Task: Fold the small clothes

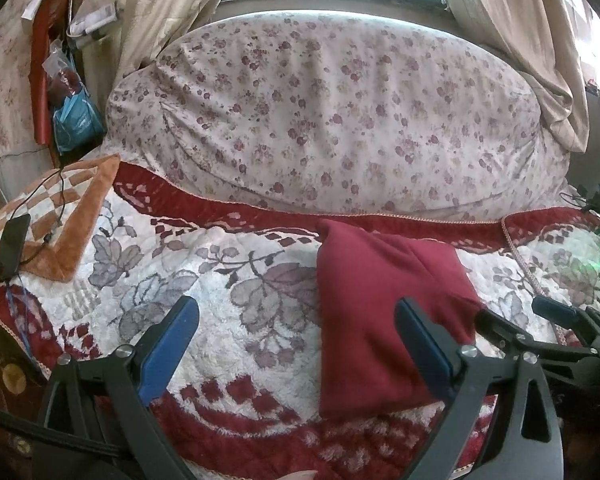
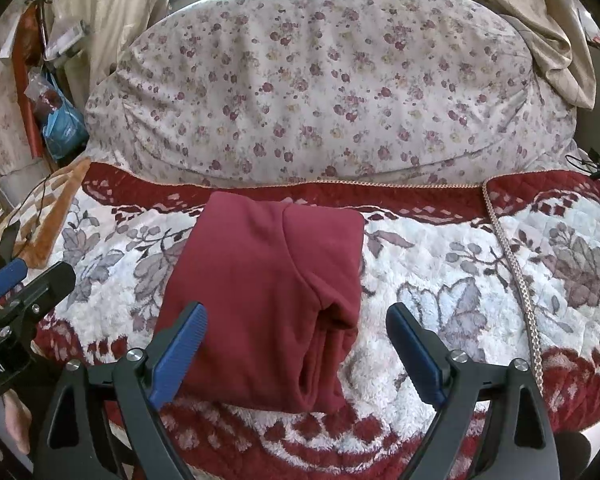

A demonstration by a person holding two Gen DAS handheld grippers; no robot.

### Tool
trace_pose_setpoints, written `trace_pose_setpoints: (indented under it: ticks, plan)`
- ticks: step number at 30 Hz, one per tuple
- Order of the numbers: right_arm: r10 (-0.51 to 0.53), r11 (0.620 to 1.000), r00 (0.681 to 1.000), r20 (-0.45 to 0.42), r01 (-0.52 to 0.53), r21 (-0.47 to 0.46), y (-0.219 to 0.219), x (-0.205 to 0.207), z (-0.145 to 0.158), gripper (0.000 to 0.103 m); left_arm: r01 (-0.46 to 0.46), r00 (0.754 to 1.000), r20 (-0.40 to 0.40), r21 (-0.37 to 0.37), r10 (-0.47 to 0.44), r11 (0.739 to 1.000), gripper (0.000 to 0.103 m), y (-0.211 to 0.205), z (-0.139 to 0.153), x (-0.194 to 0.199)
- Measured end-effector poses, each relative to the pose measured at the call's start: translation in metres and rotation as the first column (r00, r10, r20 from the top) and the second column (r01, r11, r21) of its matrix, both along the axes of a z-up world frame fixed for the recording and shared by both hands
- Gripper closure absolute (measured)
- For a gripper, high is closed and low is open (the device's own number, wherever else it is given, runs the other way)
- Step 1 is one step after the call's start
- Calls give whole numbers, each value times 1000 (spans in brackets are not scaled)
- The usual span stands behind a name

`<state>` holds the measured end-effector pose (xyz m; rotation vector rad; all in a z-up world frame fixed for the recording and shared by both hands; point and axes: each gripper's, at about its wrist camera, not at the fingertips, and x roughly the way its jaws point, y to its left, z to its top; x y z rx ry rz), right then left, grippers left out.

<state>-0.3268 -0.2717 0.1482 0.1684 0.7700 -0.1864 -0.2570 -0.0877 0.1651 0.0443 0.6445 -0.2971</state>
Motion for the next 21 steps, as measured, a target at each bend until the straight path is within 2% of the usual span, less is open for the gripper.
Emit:
trace_pose_setpoints:
  ticks: [21]
  plan:
    - [3, 1000, 1000, -22, -3, 5, 4, 3, -10, 8, 12, 1000, -21, 15, -11, 1000, 6, 6, -12, 3]
